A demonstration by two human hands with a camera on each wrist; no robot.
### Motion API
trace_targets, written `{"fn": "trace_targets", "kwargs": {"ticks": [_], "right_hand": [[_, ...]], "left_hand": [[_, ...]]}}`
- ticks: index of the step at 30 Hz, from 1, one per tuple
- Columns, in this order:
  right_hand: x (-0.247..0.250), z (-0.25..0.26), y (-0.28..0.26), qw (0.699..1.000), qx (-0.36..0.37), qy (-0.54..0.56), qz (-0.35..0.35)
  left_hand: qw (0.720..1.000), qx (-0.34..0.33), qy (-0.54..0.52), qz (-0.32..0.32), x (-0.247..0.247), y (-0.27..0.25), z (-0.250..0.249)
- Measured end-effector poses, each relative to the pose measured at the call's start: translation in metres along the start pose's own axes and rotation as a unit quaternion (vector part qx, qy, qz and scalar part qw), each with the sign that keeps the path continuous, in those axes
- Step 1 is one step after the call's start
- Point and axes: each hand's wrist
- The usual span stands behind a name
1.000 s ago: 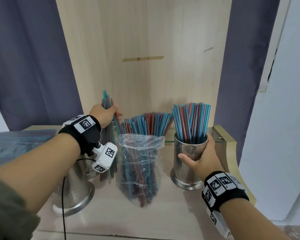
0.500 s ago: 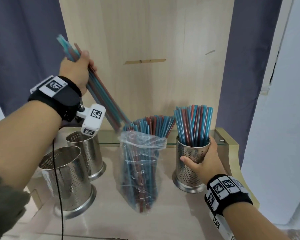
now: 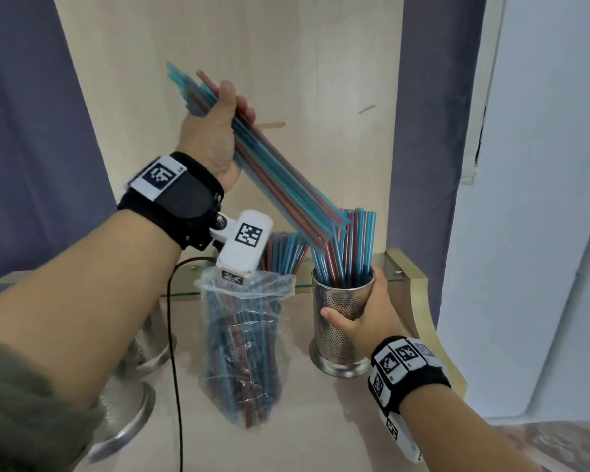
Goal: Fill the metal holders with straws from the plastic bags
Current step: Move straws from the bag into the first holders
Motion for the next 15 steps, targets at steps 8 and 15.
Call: {"fn": "trace_targets", "kwargs": {"ticks": [8,15], "right_hand": [[0.001,0.001,0.000,1.000,-0.001,-0.005,-0.002],[0.002,0.002,-0.002,1.000,0.013,-0.024,-0.013]], "left_hand": [[0.946,-0.020,0.323,-0.002,0.002,-0.027,0.112],[0.894,0.039,0.445,0.032,0.033,-0.030,0.150]]}}
Point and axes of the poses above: each hand's wrist, its own y-axis towards the middle knuckle, its own x-axis out of the back of the hand, z = x × y, and after that the axes turned 12 degrees about -y, right-handed
